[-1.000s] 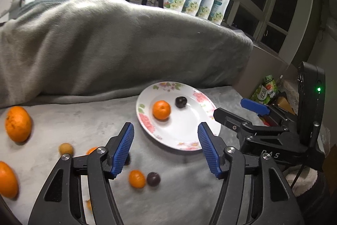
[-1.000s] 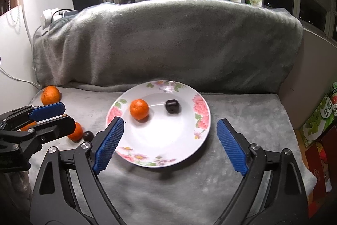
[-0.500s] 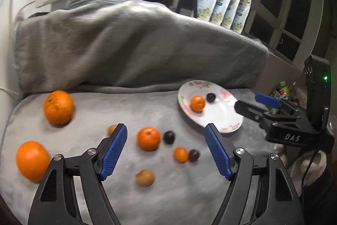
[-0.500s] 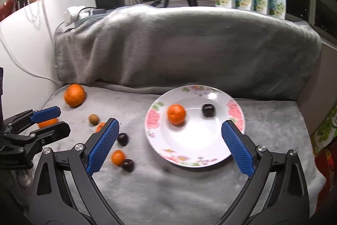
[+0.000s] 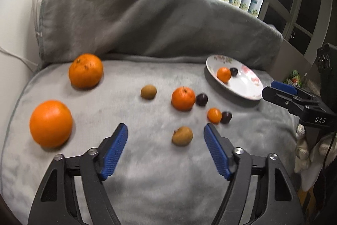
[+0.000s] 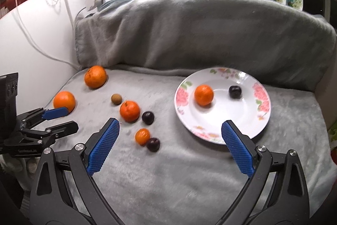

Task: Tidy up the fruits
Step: 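Grasp a small orange kumquat with the right tool while the left tool grasps a brown longan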

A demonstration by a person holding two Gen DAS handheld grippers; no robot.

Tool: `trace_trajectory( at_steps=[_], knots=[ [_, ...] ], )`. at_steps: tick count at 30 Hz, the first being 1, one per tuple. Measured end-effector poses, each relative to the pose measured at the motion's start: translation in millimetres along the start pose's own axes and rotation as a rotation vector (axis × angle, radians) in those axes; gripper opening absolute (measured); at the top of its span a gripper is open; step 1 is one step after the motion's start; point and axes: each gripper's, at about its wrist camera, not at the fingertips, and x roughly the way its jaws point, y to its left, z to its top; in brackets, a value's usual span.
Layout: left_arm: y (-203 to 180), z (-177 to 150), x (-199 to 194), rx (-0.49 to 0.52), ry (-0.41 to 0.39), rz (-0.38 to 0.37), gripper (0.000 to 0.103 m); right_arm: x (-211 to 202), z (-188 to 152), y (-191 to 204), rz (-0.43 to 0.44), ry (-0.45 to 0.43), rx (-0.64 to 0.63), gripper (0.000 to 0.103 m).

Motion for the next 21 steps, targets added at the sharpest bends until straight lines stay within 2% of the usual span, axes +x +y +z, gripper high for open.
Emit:
trace_trajectory(
  at_steps=[2, 6, 8, 12, 17, 21],
  knots=[
    [-1.5, -7.3, 3.5, 0.005, 0.020, -0.008, 0.065, 3.0, -4.5, 3.6, 0.006, 0.015, -0.022, 0.089],
    [-6.3, -16.2, 13.9, 0.021, 0.063, -0.022, 0.056, 13.7, -9.8, 15.5, 0.027, 0.062, -0.090, 0.078],
    [-7.2, -17.5, 17.2, 0.021, 0.072, -0.031, 0.054, 19.6, -11.1, 21.8, 0.046, 0.086, -0.118, 0.069],
    [-8.0, -17.2, 25.0, 0.013, 0.089, -0.049, 0.053, 33.3, -11.8, 34.6, 0.062, 0.127, -0.184, 0.066],
    [-6.3, -16.2, 34.4, -0.008, 0.111, -0.066, 0.048, 51.5, -12.7, 45.2, 0.069, 0.183, -0.248, 0.054],
    [-6.2, -15.5, 37.8, -0.007, 0.121, -0.074, 0.047, 64.6, -12.1, 48.7, 0.059, 0.215, -0.282, 0.051]
  ],
)
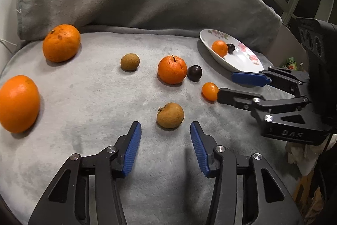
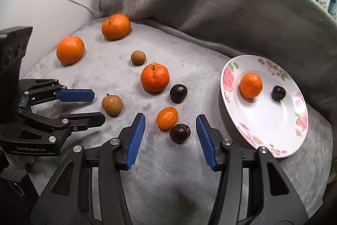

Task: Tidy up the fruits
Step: 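Grasp a small orange kumquat with the right tool while the left tool grasps a brown longan, then carry the kumquat and longan onto the plate and open both tools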

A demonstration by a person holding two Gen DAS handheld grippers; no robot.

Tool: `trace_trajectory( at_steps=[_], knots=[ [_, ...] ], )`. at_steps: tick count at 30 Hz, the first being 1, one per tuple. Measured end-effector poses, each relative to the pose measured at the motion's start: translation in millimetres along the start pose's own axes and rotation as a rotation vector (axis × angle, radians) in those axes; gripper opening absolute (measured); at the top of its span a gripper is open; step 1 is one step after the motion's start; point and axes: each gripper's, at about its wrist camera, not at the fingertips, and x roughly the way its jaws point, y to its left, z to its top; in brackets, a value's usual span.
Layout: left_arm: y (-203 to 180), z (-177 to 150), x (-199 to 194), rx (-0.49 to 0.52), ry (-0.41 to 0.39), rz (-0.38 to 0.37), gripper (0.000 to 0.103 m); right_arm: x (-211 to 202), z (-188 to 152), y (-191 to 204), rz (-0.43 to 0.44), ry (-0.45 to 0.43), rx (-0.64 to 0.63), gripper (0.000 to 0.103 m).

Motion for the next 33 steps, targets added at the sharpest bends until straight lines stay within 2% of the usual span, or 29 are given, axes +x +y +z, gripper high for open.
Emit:
trace_trajectory(
  at_steps=[6, 11, 15, 17, 21, 33],
  knots=[
    [-1.0, 4.6, 4.9, 0.005, 0.012, -0.011, 0.042, 12.9, 7.2, 4.4, -0.011, 0.034, -0.042, 0.046],
    [-1.4, 5.7, 10.6, 0.007, 0.029, -0.013, 0.040, 24.8, 13.2, 11.1, -0.014, 0.064, -0.076, 0.035],
    [-0.2, 7.9, 12.7, 0.003, 0.036, -0.021, 0.037, 30.9, 14.2, 12.6, -0.020, 0.083, -0.087, 0.033],
    [0.0, 9.3, 15.8, 0.000, 0.040, -0.022, 0.034, 33.9, 14.3, 13.4, -0.018, 0.088, -0.087, 0.027],
    [0.3, 10.5, 17.4, -0.002, 0.040, -0.025, 0.028, 35.5, 14.8, 14.2, -0.014, 0.081, -0.080, 0.026],
    [3.8, 14.1, 4.7, -0.022, 0.006, -0.040, 0.028, 11.3, 14.4, 4.2, 0.022, 0.003, -0.007, 0.026]
  ],
)
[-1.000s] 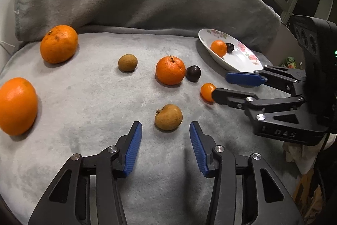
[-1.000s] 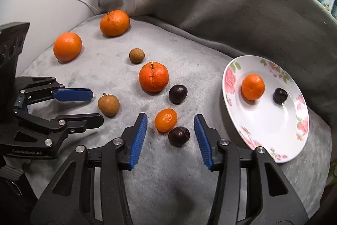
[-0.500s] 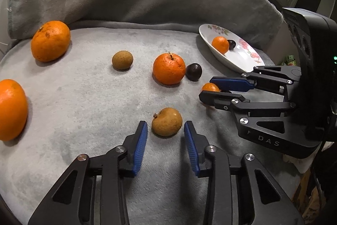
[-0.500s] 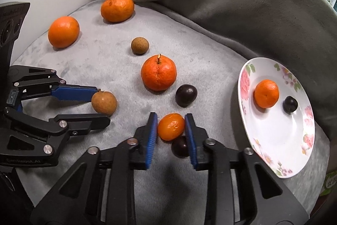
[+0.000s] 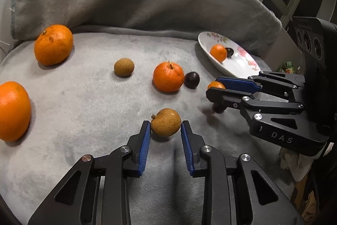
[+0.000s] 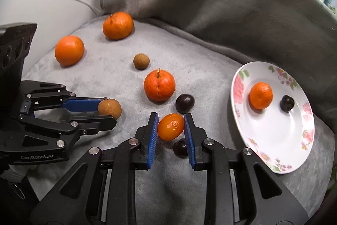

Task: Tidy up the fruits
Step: 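Carry the kumquat and longan onto the plate and open both tools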

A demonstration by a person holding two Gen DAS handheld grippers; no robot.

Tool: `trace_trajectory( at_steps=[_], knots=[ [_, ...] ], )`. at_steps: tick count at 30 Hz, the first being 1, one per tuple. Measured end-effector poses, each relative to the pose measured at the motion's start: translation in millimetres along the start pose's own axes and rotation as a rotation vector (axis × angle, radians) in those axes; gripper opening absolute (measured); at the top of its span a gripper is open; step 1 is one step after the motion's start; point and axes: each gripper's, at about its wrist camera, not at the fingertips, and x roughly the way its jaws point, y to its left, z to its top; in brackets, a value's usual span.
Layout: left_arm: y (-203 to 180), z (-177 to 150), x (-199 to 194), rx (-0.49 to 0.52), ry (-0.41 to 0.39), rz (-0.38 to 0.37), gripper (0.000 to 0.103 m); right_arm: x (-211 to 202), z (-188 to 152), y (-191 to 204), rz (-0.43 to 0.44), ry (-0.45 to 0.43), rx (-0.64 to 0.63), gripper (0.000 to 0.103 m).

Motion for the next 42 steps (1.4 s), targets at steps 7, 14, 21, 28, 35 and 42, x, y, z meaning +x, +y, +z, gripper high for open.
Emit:
trace_trajectory(
  at_steps=[7, 14, 21, 28, 35, 42],
  knots=[
    [-10.3, 13.6, -9.3, 0.014, -0.040, -0.014, 0.028, -32.7, -4.9, -20.9, -0.007, -0.080, 0.073, 0.026],
    [-33.6, 27.9, -7.2, 0.039, -0.064, -0.036, 0.028, -59.2, -16.1, -50.8, -0.044, -0.131, 0.153, 0.026],
    [-59.0, 38.8, -0.1, 0.078, -0.074, -0.065, 0.028, -75.1, -31.6, -85.6, -0.094, -0.148, 0.221, 0.026],
    [-82.8, 49.6, 10.8, 0.117, -0.070, -0.090, 0.028, -81.2, -40.0, -113.2, -0.136, -0.152, 0.264, 0.026],
    [-101.3, 60.0, 24.3, 0.149, -0.066, -0.096, 0.028, -76.8, -42.9, -137.6, -0.165, -0.141, 0.294, 0.026],
    [-114.3, 67.0, 36.2, 0.171, -0.055, -0.102, 0.028, -68.1, -43.2, -154.9, -0.178, -0.128, 0.323, 0.026]
  ],
)
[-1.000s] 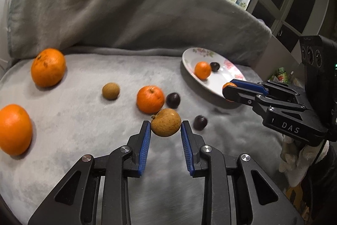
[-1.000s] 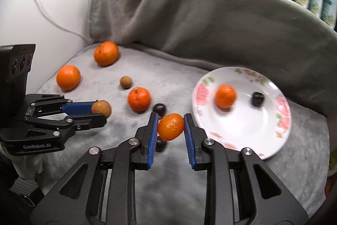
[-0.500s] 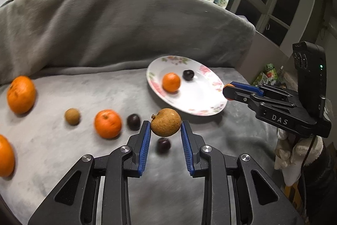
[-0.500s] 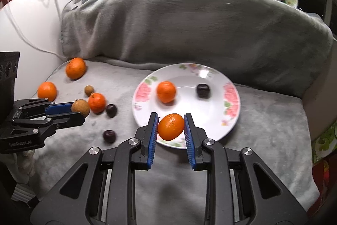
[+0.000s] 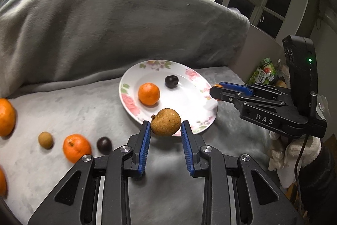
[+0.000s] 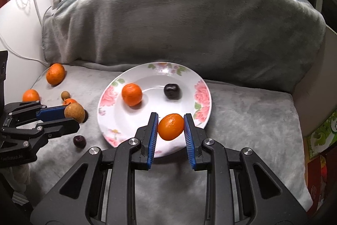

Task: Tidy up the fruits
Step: 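Carry the kumquat and longan onto the plate and open both tools, then withdraw both open tools from the plate toward the remaining fruit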

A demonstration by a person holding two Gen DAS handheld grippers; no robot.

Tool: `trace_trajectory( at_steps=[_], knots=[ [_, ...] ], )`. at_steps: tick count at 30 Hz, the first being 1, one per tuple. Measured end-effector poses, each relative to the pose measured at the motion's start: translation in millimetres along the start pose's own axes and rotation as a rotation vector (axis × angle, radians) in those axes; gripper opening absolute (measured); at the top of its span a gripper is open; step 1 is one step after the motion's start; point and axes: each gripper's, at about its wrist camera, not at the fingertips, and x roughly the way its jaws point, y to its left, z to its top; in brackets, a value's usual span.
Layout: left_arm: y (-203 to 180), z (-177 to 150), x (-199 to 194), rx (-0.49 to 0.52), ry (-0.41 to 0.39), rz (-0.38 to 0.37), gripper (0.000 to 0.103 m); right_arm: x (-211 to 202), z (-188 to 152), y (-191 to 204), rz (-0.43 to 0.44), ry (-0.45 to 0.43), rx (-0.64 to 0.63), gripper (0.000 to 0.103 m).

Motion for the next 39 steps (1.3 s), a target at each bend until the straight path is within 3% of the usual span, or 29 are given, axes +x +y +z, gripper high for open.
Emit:
trace_trajectory(
  at_steps=[20, 22, 24, 26, 28, 30, 32, 34, 35, 39],
  knots=[
    [-8.4, 9.4, 16.5, 0.020, 0.018, 0.010, 0.028, 11.5, 3.5, -8.3, 0.027, 0.017, 0.041, 0.026],
    [-8.7, 10.0, 16.3, 0.022, 0.015, 0.013, 0.032, 10.8, 3.9, -8.2, 0.022, 0.016, 0.040, 0.026],
    [-8.9, 10.8, 15.7, 0.024, 0.010, 0.014, 0.034, 9.7, 4.3, -8.0, 0.017, 0.013, 0.039, 0.033],
    [-9.4, 11.1, 14.5, 0.028, 0.007, 0.015, 0.038, 7.6, 4.9, -9.3, 0.012, 0.000, 0.045, 0.059],
    [-9.7, 11.2, 13.4, 0.034, 0.005, 0.017, 0.050, 5.3, 5.4, -10.5, 0.010, -0.012, 0.052, 0.062],
    [-9.9, 10.9, 11.8, 0.038, -0.001, 0.019, 0.052, 3.7, 6.2, -11.9, 0.010, -0.018, 0.061, 0.062],
    [-10.0, 10.3, 10.5, 0.038, -0.003, 0.019, 0.053, 2.4, 6.7, -13.8, 0.009, -0.023, 0.071, 0.072],
    [-10.3, 10.6, 8.9, 0.037, -0.008, 0.026, 0.071, 0.4, 6.7, -15.8, 0.007, -0.031, 0.085, 0.083],
    [-10.5, 10.7, 7.6, 0.038, -0.015, 0.029, 0.073, -1.0, 7.0, -16.8, 0.003, -0.037, 0.091, 0.088],
    [-12.3, 11.9, 5.2, 0.043, -0.016, 0.044, 0.079, -5.8, 7.9, -18.4, -0.002, -0.050, 0.105, 0.094]
  ],
)
